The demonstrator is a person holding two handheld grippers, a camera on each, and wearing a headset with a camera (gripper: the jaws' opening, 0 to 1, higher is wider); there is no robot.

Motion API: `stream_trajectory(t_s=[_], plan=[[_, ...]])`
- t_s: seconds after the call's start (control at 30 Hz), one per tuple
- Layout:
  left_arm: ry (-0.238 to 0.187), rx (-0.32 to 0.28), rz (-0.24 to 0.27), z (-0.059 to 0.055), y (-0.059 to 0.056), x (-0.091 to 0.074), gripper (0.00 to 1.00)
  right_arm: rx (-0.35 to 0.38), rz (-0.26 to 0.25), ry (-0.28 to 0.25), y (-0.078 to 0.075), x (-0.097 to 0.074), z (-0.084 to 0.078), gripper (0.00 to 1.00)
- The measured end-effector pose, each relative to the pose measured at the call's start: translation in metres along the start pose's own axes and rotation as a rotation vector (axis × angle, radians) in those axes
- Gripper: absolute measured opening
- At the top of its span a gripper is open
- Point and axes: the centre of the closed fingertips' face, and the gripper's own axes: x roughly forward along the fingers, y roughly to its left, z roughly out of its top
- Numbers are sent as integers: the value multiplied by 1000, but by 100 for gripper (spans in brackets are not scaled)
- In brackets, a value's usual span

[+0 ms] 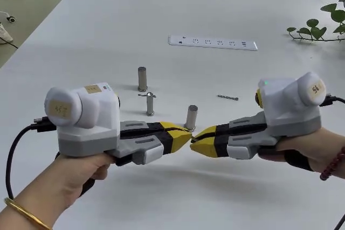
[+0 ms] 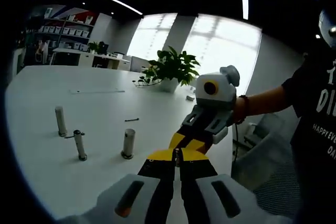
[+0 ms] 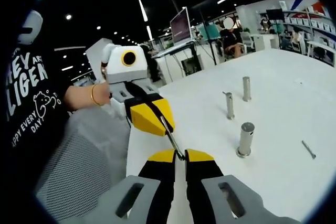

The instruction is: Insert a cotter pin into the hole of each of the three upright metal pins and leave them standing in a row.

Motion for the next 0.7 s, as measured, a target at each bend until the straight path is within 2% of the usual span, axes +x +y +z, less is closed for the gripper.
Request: stream_trajectory(t_s=[0.23, 0.7], plan=[[1, -13, -3, -1, 0, 0, 0, -40, 2, 14, 1, -3, 0, 0], [20, -4, -2, -4, 1, 2, 1, -217, -1, 135, 2, -5, -6, 0]])
